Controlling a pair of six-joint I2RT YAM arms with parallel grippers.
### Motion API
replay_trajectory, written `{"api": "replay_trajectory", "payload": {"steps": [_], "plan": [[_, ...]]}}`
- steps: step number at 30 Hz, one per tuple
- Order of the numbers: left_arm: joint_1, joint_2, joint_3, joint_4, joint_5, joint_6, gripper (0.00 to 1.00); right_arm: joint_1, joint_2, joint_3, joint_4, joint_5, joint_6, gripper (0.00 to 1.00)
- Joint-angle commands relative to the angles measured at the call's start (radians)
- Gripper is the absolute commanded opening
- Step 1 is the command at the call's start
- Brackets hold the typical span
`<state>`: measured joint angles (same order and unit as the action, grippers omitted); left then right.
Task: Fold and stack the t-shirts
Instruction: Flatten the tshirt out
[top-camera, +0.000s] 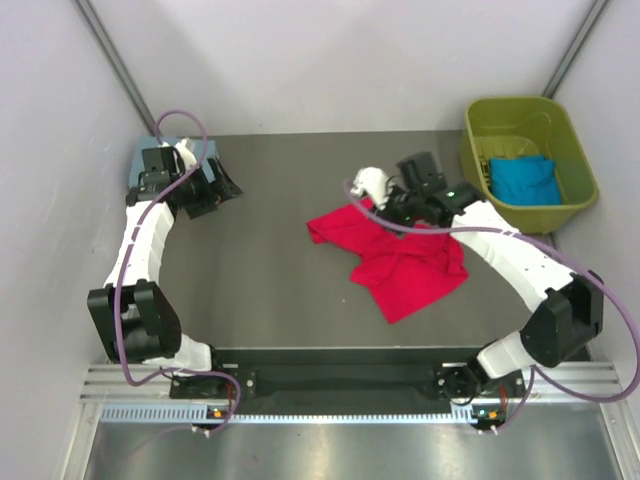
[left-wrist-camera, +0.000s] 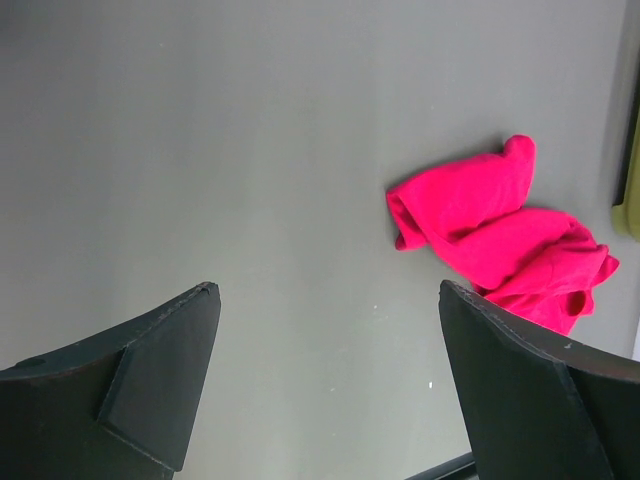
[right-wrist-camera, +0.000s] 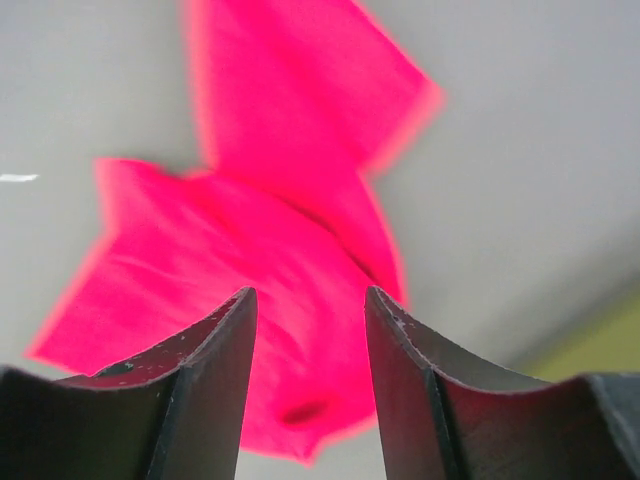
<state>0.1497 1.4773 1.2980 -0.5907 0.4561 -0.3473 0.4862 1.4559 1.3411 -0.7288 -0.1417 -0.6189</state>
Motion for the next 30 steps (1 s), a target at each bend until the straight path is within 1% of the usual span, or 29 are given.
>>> {"api": "replay_trajectory", "payload": {"steps": [1, 2, 4, 5, 7, 8, 14, 18, 24, 27, 28, 30], "plan": [[0.005, -0.017, 0.027, 0.016, 0.007, 0.033, 0.95, 0.13, 0.053, 0.021, -0.109, -0.143, -0.047, 0.47], [0.005, -0.02, 0.027, 0.014, 0.006, 0.037, 0.95, 0.179, 0.084, 0.015, -0.109, -0.154, -0.045, 0.48], [0.005, -0.035, 0.024, 0.012, 0.004, 0.039, 0.95, 0.213, 0.119, -0.002, -0.112, -0.18, -0.045, 0.45], [0.007, -0.041, 0.021, 0.012, 0.007, 0.039, 0.95, 0.235, 0.165, -0.002, -0.113, -0.185, -0.039, 0.44], [0.008, -0.06, 0.012, 0.014, 0.004, 0.042, 0.95, 0.247, 0.225, 0.012, -0.121, -0.184, -0.036, 0.42], [0.007, -0.064, 0.006, 0.012, 0.003, 0.044, 0.95, 0.25, 0.292, 0.041, -0.126, -0.18, -0.038, 0.41], [0.019, -0.097, -0.017, 0.005, -0.002, 0.053, 0.95, 0.255, 0.458, 0.167, -0.144, -0.128, -0.1, 0.39], [0.022, -0.106, -0.026, 0.003, -0.002, 0.053, 0.95, 0.255, 0.506, 0.208, -0.156, -0.121, -0.111, 0.38], [0.03, -0.092, -0.023, 0.003, 0.001, 0.051, 0.95, 0.264, 0.537, 0.219, -0.161, -0.122, -0.108, 0.38], [0.028, -0.08, -0.014, 0.005, 0.006, 0.047, 0.95, 0.273, 0.55, 0.236, -0.216, -0.136, -0.143, 0.38], [0.028, -0.071, -0.013, 0.005, 0.009, 0.047, 0.95, 0.276, 0.561, 0.245, -0.269, -0.137, -0.154, 0.38], [0.028, -0.061, -0.003, 0.006, 0.01, 0.042, 0.95, 0.276, 0.572, 0.256, -0.309, -0.145, -0.162, 0.38]]}}
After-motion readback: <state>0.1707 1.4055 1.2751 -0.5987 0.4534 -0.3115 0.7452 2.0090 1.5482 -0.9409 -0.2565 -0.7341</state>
